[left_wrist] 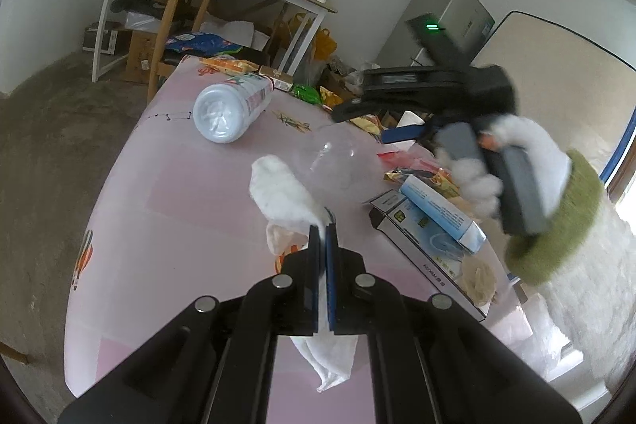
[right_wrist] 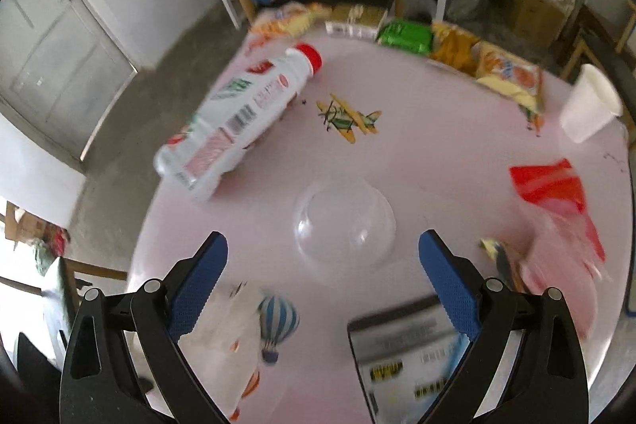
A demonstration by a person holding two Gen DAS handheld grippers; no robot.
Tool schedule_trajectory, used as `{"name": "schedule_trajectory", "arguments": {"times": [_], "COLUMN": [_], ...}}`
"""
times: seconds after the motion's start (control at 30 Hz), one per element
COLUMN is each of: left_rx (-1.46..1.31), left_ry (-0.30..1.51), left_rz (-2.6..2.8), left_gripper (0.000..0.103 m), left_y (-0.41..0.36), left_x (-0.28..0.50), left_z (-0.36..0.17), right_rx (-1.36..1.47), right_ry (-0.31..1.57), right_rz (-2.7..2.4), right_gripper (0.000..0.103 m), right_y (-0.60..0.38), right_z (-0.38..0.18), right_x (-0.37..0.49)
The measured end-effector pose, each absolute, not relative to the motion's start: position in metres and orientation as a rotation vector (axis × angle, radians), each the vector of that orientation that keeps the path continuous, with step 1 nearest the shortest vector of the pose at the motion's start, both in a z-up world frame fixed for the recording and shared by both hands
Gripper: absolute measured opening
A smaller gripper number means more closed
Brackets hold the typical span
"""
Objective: Collect trash
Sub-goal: 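Grasp the white tissue with the left gripper while the right gripper grasps the clear plastic cup, then carry the tissue and cup to the wastebasket and open the left gripper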
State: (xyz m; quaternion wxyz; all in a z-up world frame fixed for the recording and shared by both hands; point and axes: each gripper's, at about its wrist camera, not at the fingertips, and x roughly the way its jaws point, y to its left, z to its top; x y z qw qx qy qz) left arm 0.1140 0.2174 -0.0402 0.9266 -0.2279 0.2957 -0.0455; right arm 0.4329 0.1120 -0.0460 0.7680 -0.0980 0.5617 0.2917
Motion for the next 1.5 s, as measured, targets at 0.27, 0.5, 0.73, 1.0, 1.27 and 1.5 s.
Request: {"name": "schedule_trajectory", "arguments": {"times": [0.27, 0.5, 0.73, 1.0, 1.27, 1.5], "left_rx": [-0.478, -0.499, -0.518, -0.505, -0.487, -0.467], "left_ry": [0.61, 0.603, 0.578, 0.5, 0.442, 0.39], "left_rz": [-0.105, -0.114, -0.12, -0.144, -0.166, -0.209], "left_gripper": [0.002, 0.002, 0.002, 0.002, 0.002, 0.002], "left_y": [0.22, 0.221, 0.225, 0.222, 0.217, 0.206], "left_x": [0.117, 0.116, 0.114, 0.102, 0.092, 0.08], "left_z": [-0.043, -0.044, -0.041, -0.019, 0.008, 0.031], "right_rx": [-0.294, -0.273, -0.2, -0.105, 0.002, 0.099], "right_ry": [1.315, 1.291, 1.205, 1.074, 1.026, 0.999], "right_rz": [0.557, 0.559, 0.63, 0.731, 0.77, 0.759], "right_gripper": [0.074, 0.065, 0.065, 0.065, 0.065, 0.065], "right_y": [0.133, 0.125, 0.108, 0.071, 0.032, -0.011], "right_z": [-0.083, -0.081, -0.038, 0.035, 0.062, 0.07], "right_x": [0.45, 0.444, 0.422, 0.384, 0.352, 0.325]}}
